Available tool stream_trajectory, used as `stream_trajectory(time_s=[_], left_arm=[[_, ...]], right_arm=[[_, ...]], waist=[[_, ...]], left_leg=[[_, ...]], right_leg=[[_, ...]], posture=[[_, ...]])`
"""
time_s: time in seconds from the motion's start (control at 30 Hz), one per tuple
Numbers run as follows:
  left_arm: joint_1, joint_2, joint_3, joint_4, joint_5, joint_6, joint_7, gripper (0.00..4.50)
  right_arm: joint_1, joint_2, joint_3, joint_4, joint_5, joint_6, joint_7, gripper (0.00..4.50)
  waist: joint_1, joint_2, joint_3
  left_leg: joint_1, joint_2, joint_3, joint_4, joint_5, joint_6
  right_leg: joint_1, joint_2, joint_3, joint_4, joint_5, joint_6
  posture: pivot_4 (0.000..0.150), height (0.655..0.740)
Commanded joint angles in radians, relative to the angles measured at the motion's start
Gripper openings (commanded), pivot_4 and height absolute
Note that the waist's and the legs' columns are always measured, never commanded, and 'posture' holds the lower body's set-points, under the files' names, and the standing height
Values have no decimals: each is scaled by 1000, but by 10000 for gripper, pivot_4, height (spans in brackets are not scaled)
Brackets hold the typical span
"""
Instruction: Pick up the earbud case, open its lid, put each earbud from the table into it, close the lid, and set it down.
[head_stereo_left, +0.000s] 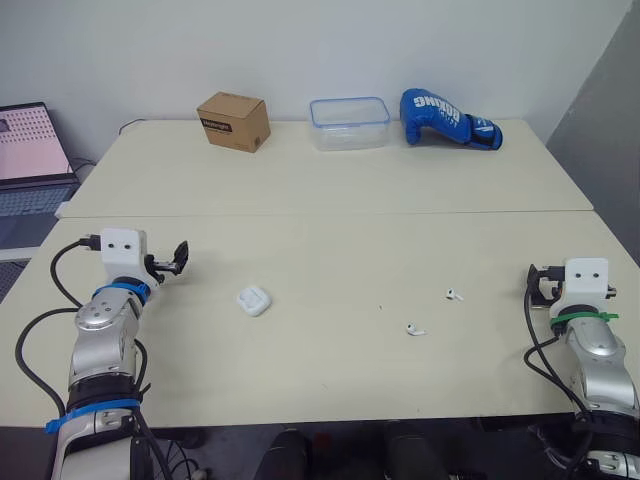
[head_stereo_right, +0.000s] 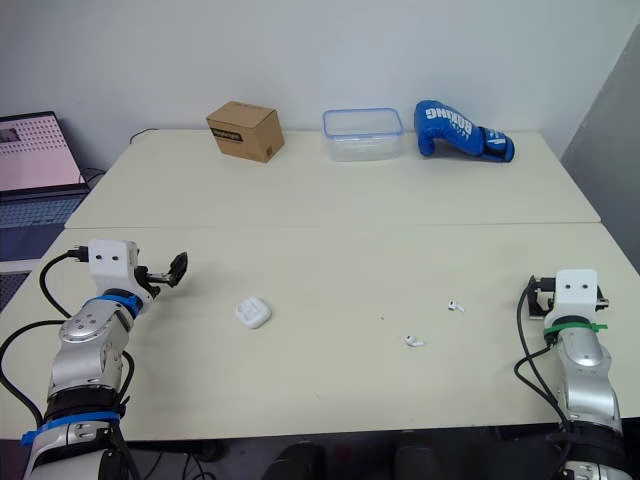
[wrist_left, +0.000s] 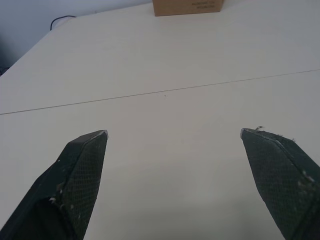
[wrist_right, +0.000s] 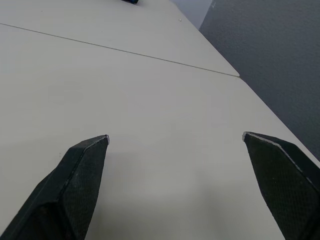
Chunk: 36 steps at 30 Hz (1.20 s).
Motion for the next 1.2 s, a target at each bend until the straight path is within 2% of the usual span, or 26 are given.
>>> stream_trajectory(time_s=[0.03,0.4,0.5,0.63,0.8,0.9,1.0,1.2], left_arm=[[-18,40,-4,11,25,-16,12,44759],[-30,48,9,5,-19,6,-33,44759],[-5,71,-1,-54,-59,49,-127,44759],[54,159,-7,-225,-180,212,-344,44759],[123,336,-72,-494,-336,520,-581,44759],[138,394,-149,-608,-349,616,-622,44759],[131,393,-240,-655,-303,637,-618,44759],[127,361,-371,-645,-189,632,-556,44759]], right_arm=[[-1,-14,-29,-45,10,-15,-12,45000],[6,-11,-30,-63,11,-11,-22,45000],[-20,-47,0,-49,-3,-36,24,45000],[-98,-97,74,-40,44,-37,212,45000],[-184,-115,234,-122,188,20,586,45000],[-214,-99,351,-211,259,119,742,45000],[-231,-72,474,-306,315,220,858,45000],[-267,-22,586,-437,350,338,908,45000]], waist=[[0,0,0],[0,0,0],[-1,0,0],[-9,0,0],[-25,0,0],[-24,1,1],[-23,0,1],[-17,0,1]], left_leg=[[0,0,0,0,0,0],[0,0,0,0,0,0],[0,0,0,0,0,0],[0,0,1,0,0,0],[1,3,0,-1,0,0],[2,3,-1,-4,0,0],[2,3,-2,-4,0,0],[2,3,-2,-4,0,0]], right_leg=[[0,0,0,0,0,0],[0,0,0,0,0,0],[0,0,0,0,0,0],[0,0,0,0,0,0],[0,3,0,0,0,-1],[1,3,0,0,-1,-1],[1,3,0,0,-1,-1],[0,4,0,0,-1,-1]], posture=[[1500,7400],[1500,7400],[1500,7400],[1500,7400],[1500,7400],[1500,7400],[1500,7400],[1500,7400]])
